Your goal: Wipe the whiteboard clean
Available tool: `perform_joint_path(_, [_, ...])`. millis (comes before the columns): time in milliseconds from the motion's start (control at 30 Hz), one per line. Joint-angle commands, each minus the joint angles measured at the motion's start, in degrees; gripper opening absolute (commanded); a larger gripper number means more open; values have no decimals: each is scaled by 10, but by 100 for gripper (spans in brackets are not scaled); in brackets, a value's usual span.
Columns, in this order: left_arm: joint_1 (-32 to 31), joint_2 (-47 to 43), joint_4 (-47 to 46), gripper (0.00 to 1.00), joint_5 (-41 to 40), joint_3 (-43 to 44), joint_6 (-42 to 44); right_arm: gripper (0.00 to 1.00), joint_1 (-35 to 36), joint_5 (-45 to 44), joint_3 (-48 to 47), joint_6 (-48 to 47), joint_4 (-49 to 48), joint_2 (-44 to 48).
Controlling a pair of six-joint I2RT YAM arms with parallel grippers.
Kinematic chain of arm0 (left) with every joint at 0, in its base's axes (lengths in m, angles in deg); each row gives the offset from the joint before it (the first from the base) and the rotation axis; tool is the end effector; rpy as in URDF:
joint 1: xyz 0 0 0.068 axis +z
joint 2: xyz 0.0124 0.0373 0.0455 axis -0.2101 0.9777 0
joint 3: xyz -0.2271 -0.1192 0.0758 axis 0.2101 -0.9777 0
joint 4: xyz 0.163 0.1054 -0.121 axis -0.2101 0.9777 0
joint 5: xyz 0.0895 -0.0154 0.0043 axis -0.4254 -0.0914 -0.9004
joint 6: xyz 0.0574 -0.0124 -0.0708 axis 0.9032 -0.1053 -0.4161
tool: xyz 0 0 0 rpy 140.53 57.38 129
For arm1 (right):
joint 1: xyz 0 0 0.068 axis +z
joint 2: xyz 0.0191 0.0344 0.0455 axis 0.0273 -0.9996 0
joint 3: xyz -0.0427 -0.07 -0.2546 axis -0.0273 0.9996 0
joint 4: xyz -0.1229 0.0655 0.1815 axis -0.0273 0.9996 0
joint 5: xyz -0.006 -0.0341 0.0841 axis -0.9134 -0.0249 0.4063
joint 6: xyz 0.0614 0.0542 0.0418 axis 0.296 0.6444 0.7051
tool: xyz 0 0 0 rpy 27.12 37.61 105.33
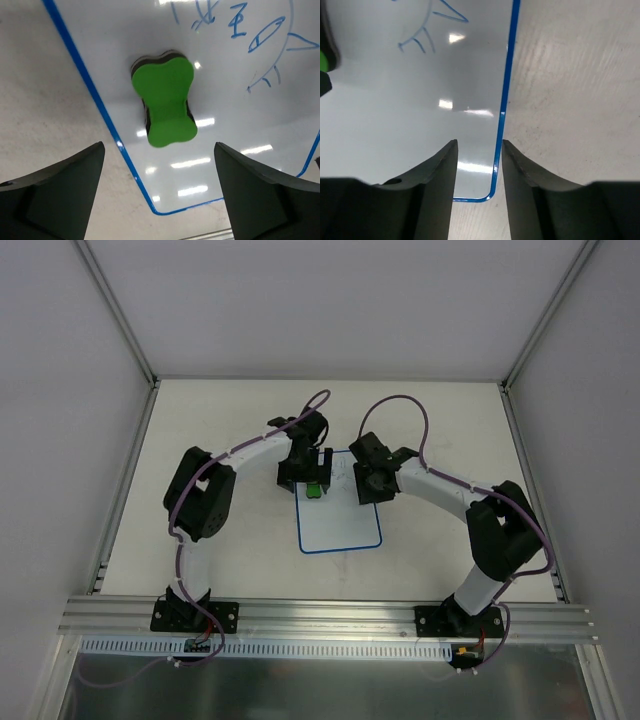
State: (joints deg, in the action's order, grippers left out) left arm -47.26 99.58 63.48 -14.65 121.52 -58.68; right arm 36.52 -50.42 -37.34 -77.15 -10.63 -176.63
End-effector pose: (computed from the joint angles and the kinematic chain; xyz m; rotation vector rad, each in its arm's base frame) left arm 0.3332 -0.2386 0.1557 0.1742 2.8012 -0.3458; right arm 0.2703 0.1919 0.1739 -0.6120 2.5579 0.0223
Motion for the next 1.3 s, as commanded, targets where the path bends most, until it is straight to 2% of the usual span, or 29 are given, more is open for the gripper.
perform_joint_path(0, [9,-86,13,92,-17,-30,-16,45,21,-8,-45,-3,3,11])
perform_joint_path(33, [14,-98,14,95,-20,-40,-19,53,26,-9,-62,-2,4,8])
perform_joint_path(133, [47,-150,10,97,-19,-94,-23,65,44,-9,-99,4,3,-14])
perform_joint_path(300, [100,-244,-7,96,-35,-209,-19,69,68,-1,-168,5,3,-69])
perform_joint_path(500, [114,-294,-52,92,-2,-313,-37,66,89,-13,-258,25,4,-153])
perform_joint_path(700, [113,-321,-101,90,33,-377,-67,62,99,-31,-317,51,3,-221])
perform_joint_path(967, [113,-313,-147,86,43,-395,-82,55,101,-51,-360,69,4,-274])
perform_joint_path(1133, [112,-291,-161,85,48,-390,-86,44,101,-54,-359,73,4,-288])
perform_joint_path(1267, [111,-279,-166,83,52,-384,-88,43,101,-62,-356,70,10,-288])
